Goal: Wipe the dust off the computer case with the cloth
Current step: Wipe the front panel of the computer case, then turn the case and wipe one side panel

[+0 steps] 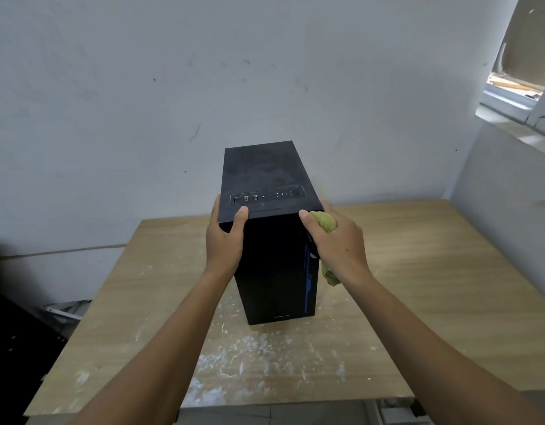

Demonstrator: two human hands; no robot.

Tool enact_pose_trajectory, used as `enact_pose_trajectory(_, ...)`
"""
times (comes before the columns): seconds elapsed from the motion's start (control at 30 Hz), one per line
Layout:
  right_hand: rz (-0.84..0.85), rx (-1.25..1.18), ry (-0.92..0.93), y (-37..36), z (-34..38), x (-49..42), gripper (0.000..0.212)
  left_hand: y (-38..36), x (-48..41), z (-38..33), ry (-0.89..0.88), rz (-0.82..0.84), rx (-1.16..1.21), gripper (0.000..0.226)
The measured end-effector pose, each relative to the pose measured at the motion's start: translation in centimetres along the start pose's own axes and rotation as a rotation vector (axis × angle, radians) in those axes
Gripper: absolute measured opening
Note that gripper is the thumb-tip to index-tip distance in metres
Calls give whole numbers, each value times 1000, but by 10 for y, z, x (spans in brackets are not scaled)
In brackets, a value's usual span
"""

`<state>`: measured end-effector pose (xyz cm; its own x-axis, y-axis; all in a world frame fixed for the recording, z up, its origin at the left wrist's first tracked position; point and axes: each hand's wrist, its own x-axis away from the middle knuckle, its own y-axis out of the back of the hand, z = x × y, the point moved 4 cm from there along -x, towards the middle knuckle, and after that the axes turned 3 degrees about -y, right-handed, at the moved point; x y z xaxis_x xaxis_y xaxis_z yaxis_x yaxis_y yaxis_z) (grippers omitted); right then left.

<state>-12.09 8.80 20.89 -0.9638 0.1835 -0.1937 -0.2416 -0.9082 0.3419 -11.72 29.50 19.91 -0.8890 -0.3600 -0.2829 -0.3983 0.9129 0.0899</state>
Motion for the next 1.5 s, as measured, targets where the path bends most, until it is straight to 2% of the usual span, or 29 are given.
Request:
enact_pose_trajectory(0.1, 31, -9, -5, 10, -1, -6, 31, -10, 6, -2, 10, -18, -3, 61)
enact_pose_trajectory(0.2, 83, -9, -2, 28, -3, -16, 24, -28, 18, -8, -22, -66, 2, 53)
enact_pose_trajectory(0.27, 136, -40, -1, 40, -4, -22, 18, -42, 26, -12, -31, -105, 8, 56)
enact_pose_trajectory(0.47, 222, -140, -30, 76, -19, -49, 16, -95, 48, -14, 12, -224, -61, 92)
enact_pose_trajectory(0.7, 189, -199, -31, 98, -31, -67, 16, -139, 68, -33, 52, -255, -106, 83)
enact_pose_trajectory(0.83, 110, -174, 1, 96, -35, -63, 15, -124, 56, -22, -23, -181, -120, 95)
enact_pose_trajectory(0.93, -9, -37, 3, 96, -39, -59, 37, -109, 46, -15, -49, -125, -157, 107)
enact_pose_trajectory(1.0, -94, 43, -10, 96, -35, -55, 48, -99, 41, -14, -68, -70, -133, 105)
enact_pose_trajectory(1.2, -304, 133, 54, 83, -14, -37, 34, -63, 14, -1, -82, 11, -88, 80)
enact_pose_trajectory(1.37, -471, 266, 25, 63, -1, -11, 37, -29, -14, 14, -88, 148, -116, 76)
enact_pose_trajectory(1.5, -556, 288, -69, 40, 14, 16, 16, -8, -32, 25, -112, 277, -126, 77)
